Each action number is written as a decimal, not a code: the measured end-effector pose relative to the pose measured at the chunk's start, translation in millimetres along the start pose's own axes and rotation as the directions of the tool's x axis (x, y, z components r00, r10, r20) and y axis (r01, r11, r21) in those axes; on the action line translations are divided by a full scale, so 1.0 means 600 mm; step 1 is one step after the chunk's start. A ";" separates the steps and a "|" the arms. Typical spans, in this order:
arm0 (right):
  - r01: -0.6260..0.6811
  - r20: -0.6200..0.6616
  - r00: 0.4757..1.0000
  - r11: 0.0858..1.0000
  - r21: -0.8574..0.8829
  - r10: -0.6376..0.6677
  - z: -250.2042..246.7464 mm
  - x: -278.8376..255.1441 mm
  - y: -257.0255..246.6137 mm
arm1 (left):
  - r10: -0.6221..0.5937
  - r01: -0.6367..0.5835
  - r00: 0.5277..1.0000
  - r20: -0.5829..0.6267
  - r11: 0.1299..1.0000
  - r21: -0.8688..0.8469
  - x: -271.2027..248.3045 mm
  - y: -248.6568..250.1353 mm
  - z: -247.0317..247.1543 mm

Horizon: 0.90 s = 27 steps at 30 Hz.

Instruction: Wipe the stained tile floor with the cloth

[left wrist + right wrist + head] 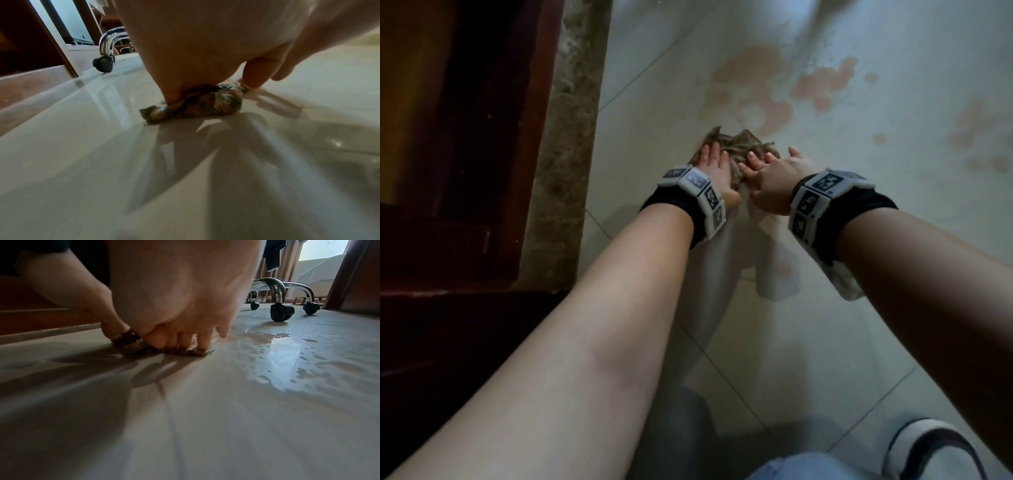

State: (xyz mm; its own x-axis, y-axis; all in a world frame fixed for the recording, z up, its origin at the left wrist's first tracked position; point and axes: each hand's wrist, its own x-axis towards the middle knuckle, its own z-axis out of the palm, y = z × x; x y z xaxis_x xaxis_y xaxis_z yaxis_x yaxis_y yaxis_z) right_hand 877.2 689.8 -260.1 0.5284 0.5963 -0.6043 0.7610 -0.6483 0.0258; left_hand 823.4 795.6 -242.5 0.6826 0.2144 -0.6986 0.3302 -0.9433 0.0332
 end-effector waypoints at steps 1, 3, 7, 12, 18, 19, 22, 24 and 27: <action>-0.002 -0.005 1.000 1.000 -0.002 0.002 -0.006 0.008 0.004 | 0.000 0.000 1.000 -0.008 1.000 -0.013 0.010 0.000 -0.006; 0.001 -0.011 1.000 1.000 0.000 -0.001 -0.017 0.023 0.009 | -0.002 0.002 1.000 -0.013 1.000 -0.024 0.026 0.001 -0.018; 0.016 -0.022 1.000 1.000 -0.025 -0.016 -0.035 0.053 0.030 | -0.017 0.015 0.999 -0.035 0.998 -0.066 0.049 0.004 -0.040; 0.017 -0.080 0.997 1.000 -0.008 -0.018 -0.036 0.082 0.039 | -0.003 -0.001 0.999 -0.053 0.997 -0.077 0.081 -0.010 -0.061; 0.026 -0.083 0.996 1.000 0.010 -0.025 -0.051 0.101 0.051 | -0.026 0.019 0.998 -0.065 0.994 -0.105 0.095 -0.019 -0.070; 0.026 -0.082 0.996 1.000 0.002 -0.026 -0.055 0.106 0.053 | -0.034 0.026 0.997 -0.068 0.992 -0.122 0.100 -0.020 -0.073; 0.023 -0.077 0.997 1.000 -0.021 -0.024 -0.069 0.124 0.051 | -0.055 0.041 0.995 -0.082 0.986 -0.164 0.114 -0.024 -0.085; 0.022 -0.091 0.996 0.999 -0.036 -0.025 -0.078 0.135 0.048 | -0.072 0.053 0.991 -0.109 0.984 -0.169 0.121 -0.029 -0.091; 0.004 -0.085 0.996 1.000 -0.024 -0.006 -0.090 0.145 0.046 | -0.075 0.049 0.986 -0.146 0.984 -0.171 0.136 -0.035 -0.096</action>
State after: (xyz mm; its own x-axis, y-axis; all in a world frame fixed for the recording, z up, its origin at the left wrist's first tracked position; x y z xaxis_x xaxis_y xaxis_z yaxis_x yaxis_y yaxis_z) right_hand 964.5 749.2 -269.2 0.5540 0.6382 -0.5346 0.7719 -0.6343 0.0427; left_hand 909.8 847.8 -258.9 0.7440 0.3191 -0.5871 0.4699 -0.8745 0.1202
